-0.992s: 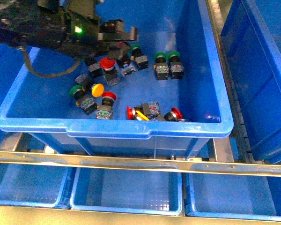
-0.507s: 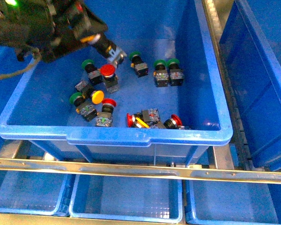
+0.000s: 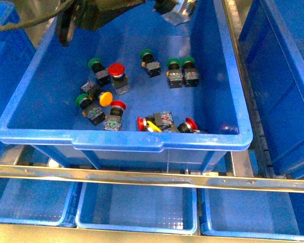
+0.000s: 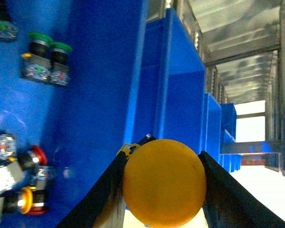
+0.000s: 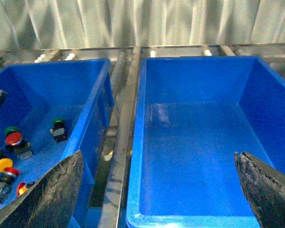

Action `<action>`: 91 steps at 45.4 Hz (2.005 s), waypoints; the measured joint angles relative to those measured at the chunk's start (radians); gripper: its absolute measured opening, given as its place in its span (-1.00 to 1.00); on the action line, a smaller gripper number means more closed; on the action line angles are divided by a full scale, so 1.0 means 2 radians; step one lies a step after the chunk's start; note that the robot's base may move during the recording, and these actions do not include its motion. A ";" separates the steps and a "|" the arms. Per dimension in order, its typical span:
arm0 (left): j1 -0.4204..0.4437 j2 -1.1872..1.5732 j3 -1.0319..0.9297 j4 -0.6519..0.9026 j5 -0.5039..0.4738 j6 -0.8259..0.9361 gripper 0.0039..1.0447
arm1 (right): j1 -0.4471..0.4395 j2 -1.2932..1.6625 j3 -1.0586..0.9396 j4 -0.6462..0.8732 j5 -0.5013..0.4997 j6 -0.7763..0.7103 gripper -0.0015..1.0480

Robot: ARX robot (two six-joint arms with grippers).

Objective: Pick red and yellow buttons and place in box

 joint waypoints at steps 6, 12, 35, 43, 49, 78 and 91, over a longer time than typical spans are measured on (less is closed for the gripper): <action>-0.038 0.018 0.043 -0.006 -0.006 -0.019 -0.33 | 0.000 0.000 0.000 0.000 0.000 0.000 0.86; -0.068 0.043 0.073 -0.003 -0.012 -0.038 -0.33 | 0.000 0.000 0.000 0.000 0.000 0.000 0.86; -0.136 0.129 0.125 0.053 -0.048 -0.128 -0.33 | 0.000 0.000 0.000 0.000 0.000 0.000 0.86; -0.151 0.152 0.150 0.049 -0.057 -0.141 -0.33 | 0.000 0.000 0.000 0.000 0.000 0.000 0.86; -0.163 0.175 0.183 0.048 -0.064 -0.151 -0.33 | 0.000 0.000 0.000 0.000 0.000 0.000 0.86; -0.174 0.210 0.195 0.069 -0.065 -0.170 -0.33 | 0.000 0.000 0.000 0.000 0.000 0.000 0.86; -0.166 0.210 0.192 0.074 -0.064 -0.171 -0.33 | 0.016 0.220 0.097 -0.121 0.003 -0.163 0.86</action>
